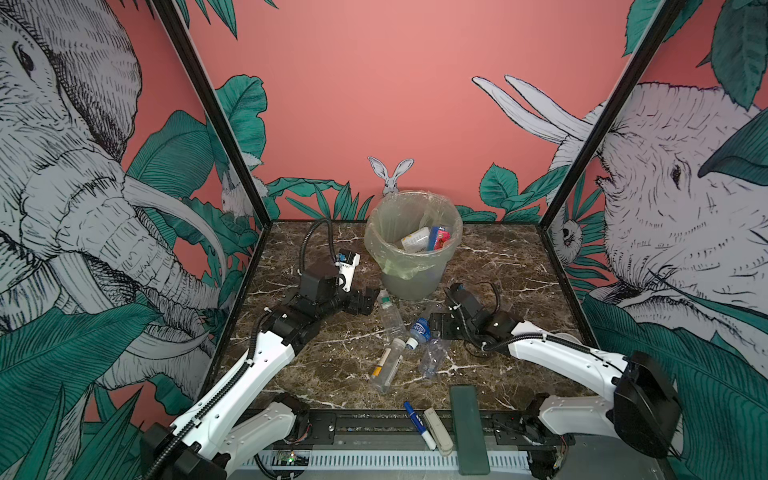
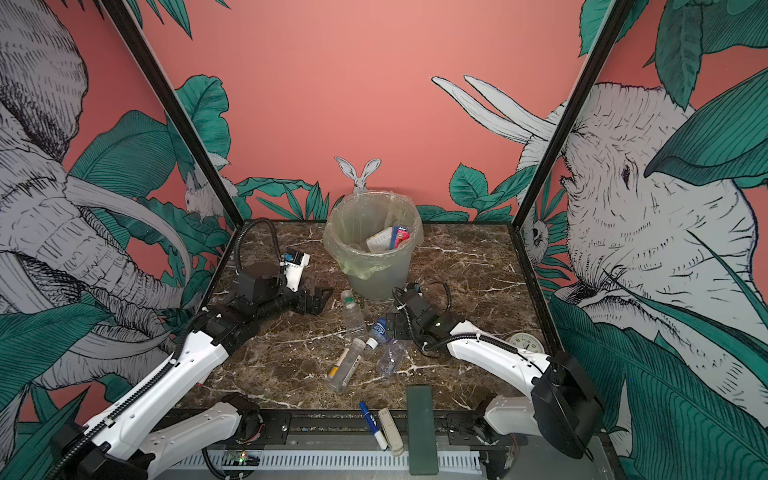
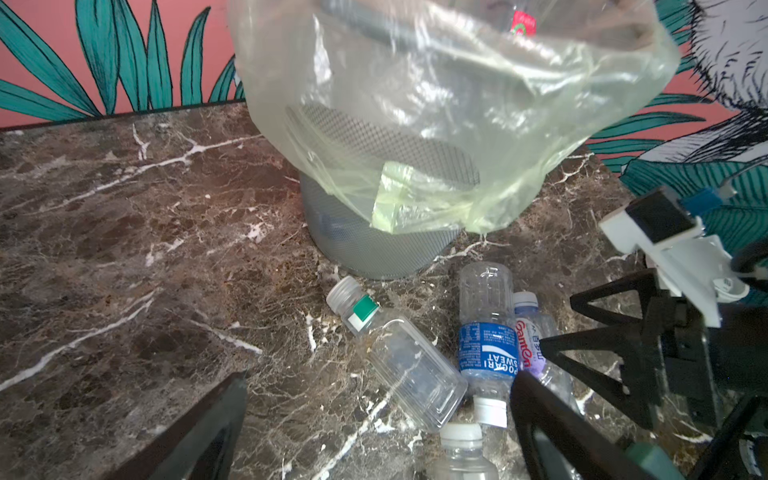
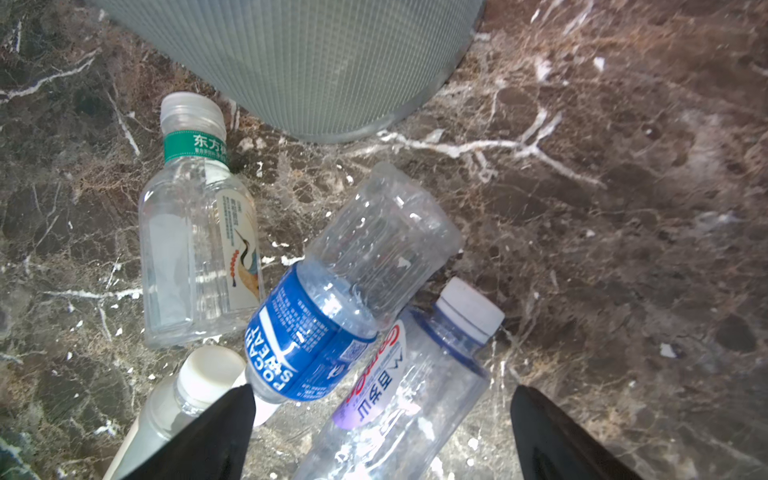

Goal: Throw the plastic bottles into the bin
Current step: 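Lower the right gripper onto the purple-label bottle while the left gripper nears the pile, then close the right gripper on the purple-label bottle and lift it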

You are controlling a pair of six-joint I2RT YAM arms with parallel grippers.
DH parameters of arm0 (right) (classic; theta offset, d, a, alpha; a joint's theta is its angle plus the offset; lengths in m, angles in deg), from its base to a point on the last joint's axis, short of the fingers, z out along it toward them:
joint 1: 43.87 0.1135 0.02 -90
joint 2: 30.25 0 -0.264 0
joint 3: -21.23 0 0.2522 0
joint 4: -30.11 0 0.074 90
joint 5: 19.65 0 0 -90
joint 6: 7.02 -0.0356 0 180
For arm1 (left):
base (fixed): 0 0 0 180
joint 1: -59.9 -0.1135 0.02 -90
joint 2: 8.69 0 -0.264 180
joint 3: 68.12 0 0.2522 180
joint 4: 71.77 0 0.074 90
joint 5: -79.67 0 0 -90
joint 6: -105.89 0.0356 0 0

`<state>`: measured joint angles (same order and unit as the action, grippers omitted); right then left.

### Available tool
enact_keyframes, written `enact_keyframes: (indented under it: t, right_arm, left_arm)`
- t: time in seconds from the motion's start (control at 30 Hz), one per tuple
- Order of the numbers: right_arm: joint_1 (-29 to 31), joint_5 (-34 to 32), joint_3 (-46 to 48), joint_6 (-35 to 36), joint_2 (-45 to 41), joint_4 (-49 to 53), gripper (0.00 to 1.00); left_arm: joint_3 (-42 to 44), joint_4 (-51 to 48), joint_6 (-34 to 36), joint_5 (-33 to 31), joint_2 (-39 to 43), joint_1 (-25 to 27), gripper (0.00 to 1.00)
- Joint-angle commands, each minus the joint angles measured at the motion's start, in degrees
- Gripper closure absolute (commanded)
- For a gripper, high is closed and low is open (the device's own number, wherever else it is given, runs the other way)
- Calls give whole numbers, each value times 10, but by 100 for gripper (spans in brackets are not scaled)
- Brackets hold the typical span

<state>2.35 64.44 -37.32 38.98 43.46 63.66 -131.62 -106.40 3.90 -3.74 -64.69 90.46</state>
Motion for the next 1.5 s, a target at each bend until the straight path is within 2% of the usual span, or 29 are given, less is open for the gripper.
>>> enact_keyframes:
  t: [0.0,0.4,0.73,1.17,1.47]
  right_arm:
    - [12,-17,11,-31,5,-12,2]
    - [49,-41,39,-79,3,-6,2]
    - [68,-31,54,-102,33,-22,2]
    - [68,-22,73,-122,60,-54,2]
    - [68,-33,84,-133,57,-59,7]
  left_arm:
    - [22,-3,-13,-2,13,8,0]
    - [73,28,-36,-3,-2,43,1]
    - [86,48,-44,1,-22,64,1]
    - [96,49,-47,1,-23,70,0]
    - [102,49,-43,-3,-33,78,0]
